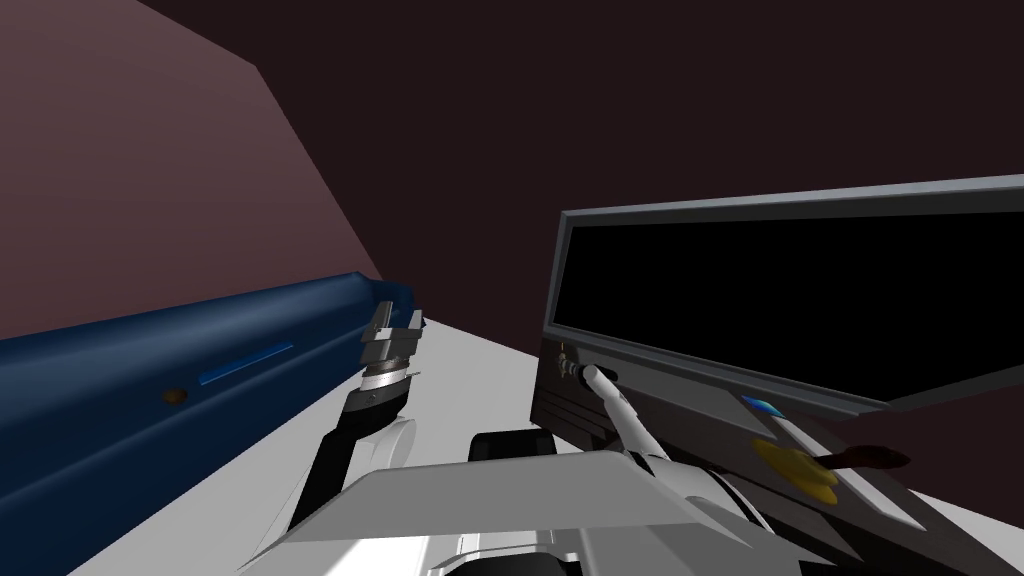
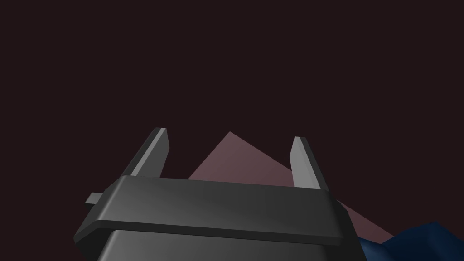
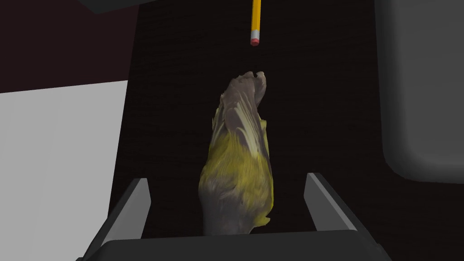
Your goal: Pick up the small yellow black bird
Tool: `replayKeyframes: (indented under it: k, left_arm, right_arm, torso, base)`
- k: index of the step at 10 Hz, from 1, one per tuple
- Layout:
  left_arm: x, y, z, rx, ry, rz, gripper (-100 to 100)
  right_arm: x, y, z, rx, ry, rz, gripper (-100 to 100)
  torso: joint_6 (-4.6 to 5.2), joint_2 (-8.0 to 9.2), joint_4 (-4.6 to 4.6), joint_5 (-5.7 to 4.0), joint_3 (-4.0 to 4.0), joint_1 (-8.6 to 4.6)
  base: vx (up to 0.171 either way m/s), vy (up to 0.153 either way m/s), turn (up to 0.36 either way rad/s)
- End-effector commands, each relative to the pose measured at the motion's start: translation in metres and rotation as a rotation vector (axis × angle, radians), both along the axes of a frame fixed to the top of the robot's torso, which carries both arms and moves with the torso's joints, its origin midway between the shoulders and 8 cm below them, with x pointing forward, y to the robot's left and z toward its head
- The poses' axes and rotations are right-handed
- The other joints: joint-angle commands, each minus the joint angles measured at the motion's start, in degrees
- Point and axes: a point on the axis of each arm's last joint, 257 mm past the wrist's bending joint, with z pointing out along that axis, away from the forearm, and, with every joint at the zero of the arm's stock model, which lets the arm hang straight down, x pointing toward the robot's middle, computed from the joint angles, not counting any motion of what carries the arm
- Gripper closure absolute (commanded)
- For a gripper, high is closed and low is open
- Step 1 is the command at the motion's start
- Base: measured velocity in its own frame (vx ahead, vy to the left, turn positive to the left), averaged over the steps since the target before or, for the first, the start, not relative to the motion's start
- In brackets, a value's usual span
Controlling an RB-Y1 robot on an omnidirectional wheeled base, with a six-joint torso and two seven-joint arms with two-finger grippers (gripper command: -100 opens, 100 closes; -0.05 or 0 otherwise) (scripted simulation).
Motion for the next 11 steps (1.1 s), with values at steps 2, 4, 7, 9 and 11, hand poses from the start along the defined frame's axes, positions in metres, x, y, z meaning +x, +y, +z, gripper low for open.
replayKeyframes:
  k: [2,4,7,9,11]
  left_arm:
    - [0.0000,0.0000,0.0000,0.000,0.000,0.000,0]
    - [0.0000,0.0000,0.0000,0.000,0.000,0.000,0]
    - [0.0000,0.0000,0.0000,0.000,0.000,0.000,0]
    - [0.0000,0.0000,0.0000,0.000,0.000,0.000,0]
    - [0.0000,0.0000,0.0000,0.000,0.000,0.000,0]
  right_arm:
    - [0.0043,0.0021,-0.0044,-0.001,-0.001,-0.018,-100]
    - [0.0072,0.0044,-0.0078,-0.001,0.000,-0.030,-100]
    - [0.0087,0.0066,-0.0103,0.000,0.002,-0.037,-100]
    - [0.0083,0.0053,-0.0108,-0.003,0.002,-0.039,100]
    - [0.0086,0.0059,-0.0106,-0.002,0.001,-0.039,100]
  torso:
    - [0.01,-0.02,0.00,0.01,-0.01,0.02]
    - [0.01,-0.02,-0.01,0.01,-0.01,0.03]
    - [0.01,0.00,0.00,0.00,0.00,-0.01]
    - [-0.02,-0.07,0.01,0.00,-0.03,0.11]
    - [0.01,-0.08,-0.01,0.02,-0.04,0.11]
  base:
    - [-0.019,-0.025,0.068]
    - [-0.019,-0.025,0.071]
    - [-0.020,-0.031,0.045]
    - [-0.001,-0.002,-0.005]
    - [0.000,0.000,0.000]
